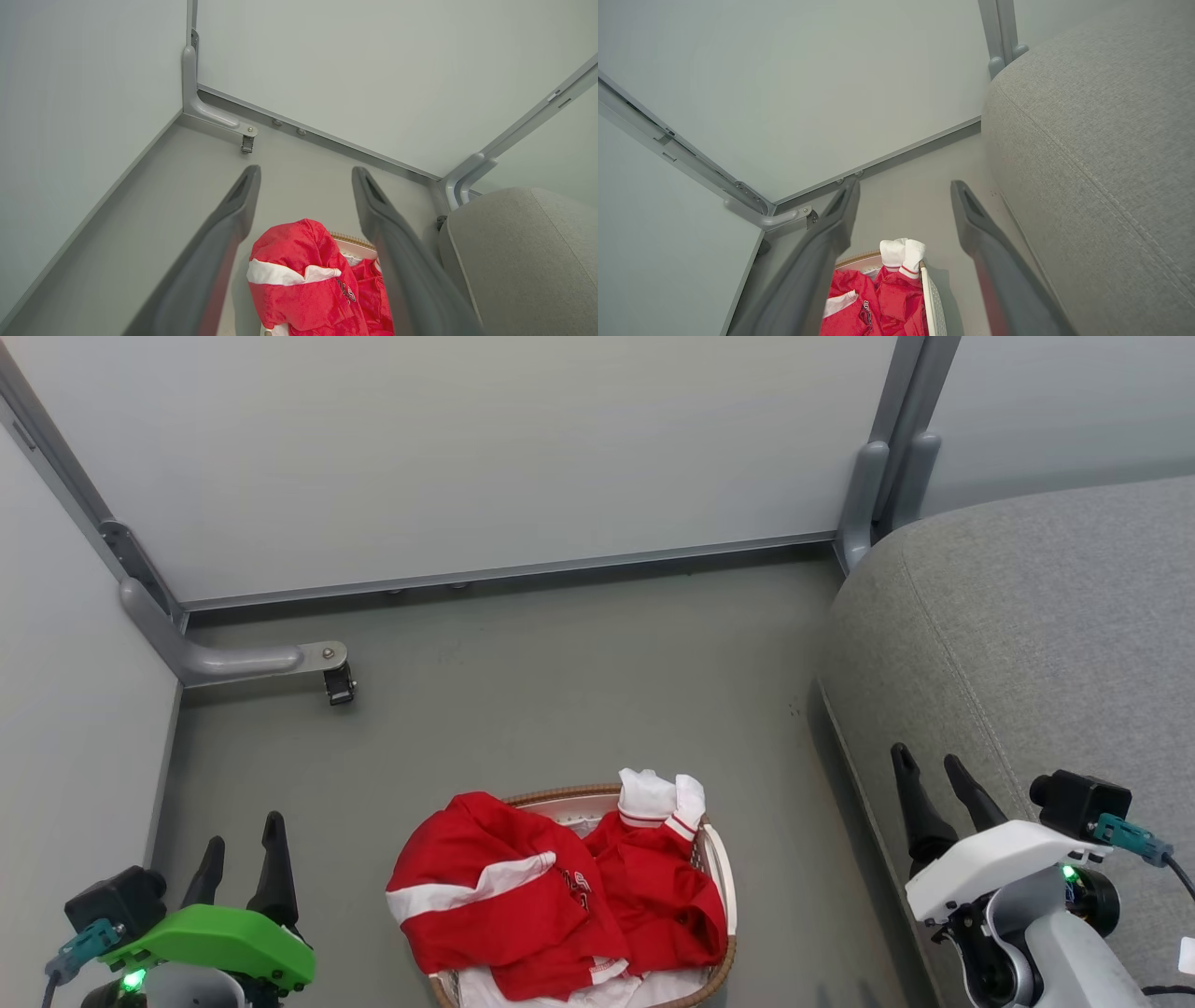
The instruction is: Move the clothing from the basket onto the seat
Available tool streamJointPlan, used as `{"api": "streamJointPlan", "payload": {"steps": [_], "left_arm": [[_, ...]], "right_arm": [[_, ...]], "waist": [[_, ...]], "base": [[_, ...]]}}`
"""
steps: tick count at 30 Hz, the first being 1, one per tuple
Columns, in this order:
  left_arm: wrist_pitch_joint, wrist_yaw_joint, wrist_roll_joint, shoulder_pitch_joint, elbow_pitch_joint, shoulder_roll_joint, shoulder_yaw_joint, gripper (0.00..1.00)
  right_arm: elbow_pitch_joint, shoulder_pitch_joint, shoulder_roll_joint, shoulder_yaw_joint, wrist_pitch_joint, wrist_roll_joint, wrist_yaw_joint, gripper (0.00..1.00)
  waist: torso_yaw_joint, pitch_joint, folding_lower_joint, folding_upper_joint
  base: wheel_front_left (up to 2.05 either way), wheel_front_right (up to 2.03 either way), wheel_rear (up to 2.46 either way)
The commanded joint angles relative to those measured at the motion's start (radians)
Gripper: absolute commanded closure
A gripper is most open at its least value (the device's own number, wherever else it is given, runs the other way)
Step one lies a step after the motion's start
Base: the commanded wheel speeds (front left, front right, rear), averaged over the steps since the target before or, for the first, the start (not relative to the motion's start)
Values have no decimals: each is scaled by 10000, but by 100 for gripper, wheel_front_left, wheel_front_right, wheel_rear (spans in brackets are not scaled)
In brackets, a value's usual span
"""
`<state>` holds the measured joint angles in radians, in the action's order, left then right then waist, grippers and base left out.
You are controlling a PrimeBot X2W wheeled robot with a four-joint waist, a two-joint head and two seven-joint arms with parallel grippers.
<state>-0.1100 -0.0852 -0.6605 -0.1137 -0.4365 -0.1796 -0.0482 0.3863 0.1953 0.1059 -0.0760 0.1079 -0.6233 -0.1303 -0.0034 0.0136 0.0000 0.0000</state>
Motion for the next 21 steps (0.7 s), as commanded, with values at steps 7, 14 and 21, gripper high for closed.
{"api": "streamJointPlan", "payload": {"steps": [7, 14, 21], "left_arm": [[-284, 196, 1055, -32, -173, -243, -72, 0], [-470, 298, 1770, 1, -281, -290, -101, 0], [-633, 366, 2355, 78, -258, -301, -14, 0]], "right_arm": [[22, 95, -25, -112, 297, 1260, -4, 0], [359, 123, 5, -349, 482, 2122, -4, 0], [562, 124, -44, -339, 654, 2767, -4, 0]], "waist": [[3, 13, 0, 0], [40, 32, 0, 0], [60, 32, 0, 0]], "base": [[0, 0, 0], [0, 0, 0], [0, 0, 0]]}}
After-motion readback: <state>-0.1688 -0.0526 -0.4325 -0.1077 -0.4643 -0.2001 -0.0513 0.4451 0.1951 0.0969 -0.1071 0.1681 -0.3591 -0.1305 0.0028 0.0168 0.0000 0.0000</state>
